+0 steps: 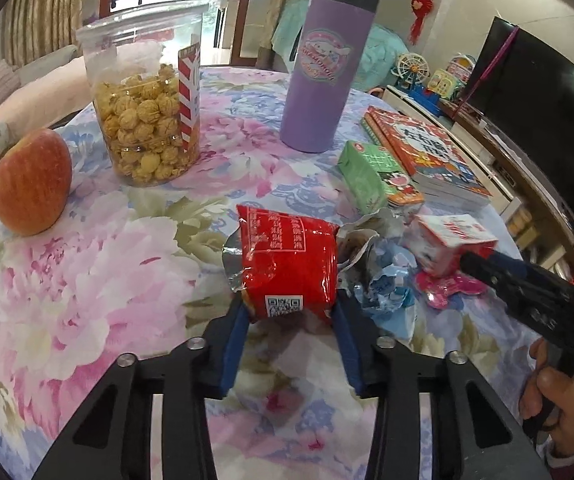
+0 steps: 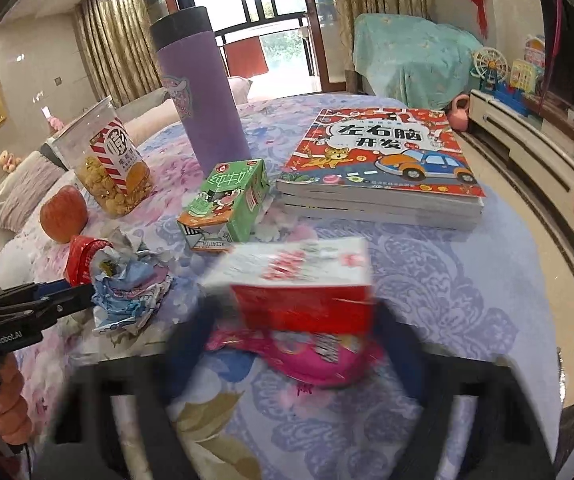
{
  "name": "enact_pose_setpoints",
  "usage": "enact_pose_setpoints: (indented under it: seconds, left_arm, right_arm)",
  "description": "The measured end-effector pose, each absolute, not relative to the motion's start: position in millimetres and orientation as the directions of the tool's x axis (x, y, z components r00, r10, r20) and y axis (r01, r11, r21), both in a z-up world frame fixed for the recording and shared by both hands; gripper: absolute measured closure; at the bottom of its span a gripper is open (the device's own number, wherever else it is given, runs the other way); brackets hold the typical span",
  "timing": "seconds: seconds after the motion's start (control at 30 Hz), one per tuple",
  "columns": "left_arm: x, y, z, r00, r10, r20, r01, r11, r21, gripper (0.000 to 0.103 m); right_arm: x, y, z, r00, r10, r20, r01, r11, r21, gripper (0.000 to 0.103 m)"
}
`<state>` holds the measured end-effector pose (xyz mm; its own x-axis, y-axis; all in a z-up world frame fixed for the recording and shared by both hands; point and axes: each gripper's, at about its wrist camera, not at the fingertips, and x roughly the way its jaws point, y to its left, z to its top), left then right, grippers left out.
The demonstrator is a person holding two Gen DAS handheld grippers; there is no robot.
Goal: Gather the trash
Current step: 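Grasp the red snack packet with the left tool while the right tool grasps the crumpled foil wrapper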
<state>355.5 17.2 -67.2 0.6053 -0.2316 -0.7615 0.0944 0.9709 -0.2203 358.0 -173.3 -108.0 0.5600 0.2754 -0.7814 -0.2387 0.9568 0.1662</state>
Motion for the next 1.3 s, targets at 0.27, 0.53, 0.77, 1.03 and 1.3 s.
enact_pose_setpoints:
  seconds: [0.27, 0.53, 0.77, 1.03, 1.3]
  left_arm:
    - [324, 22, -54, 0.623, -0.257, -0.739, 0.114, 0.964, -0.239, 0.067]
    - [291, 36, -41, 0.634, -0.265, -0.726, 0.111, 0.961, -0.254, 0.067]
    - [280, 58, -45, 0.611, -0.260, -0.748, 0.058, 0.957, -0.285, 0.059]
    - [267, 73, -42, 0.631, -0.235, -0.740, 0.029, 0.960, -0.280, 0.054]
    - [248, 80, -46, 0.618, -0.270, -0.738, 0.053, 0.951, -0.304, 0.048]
  right_arm:
    - [341, -181, -97, 0.556, 0.313, -0.770, -0.235, 0.948, 0.215, 0.063]
    - [334, -169, -92, 0.551, 0.343, -0.761, -0.260, 0.937, 0.233, 0.035]
    - [337, -155, -103, 0.534, 0.274, -0.800, -0.262, 0.953, 0.152, 0.033]
    - [338, -152, -119, 0.475, 0.302, -0.826, -0.279, 0.942, 0.184, 0.065]
    - [296, -151, -109, 0.395, 0.499, -0.771, -0.314, 0.862, 0.397, 0.070]
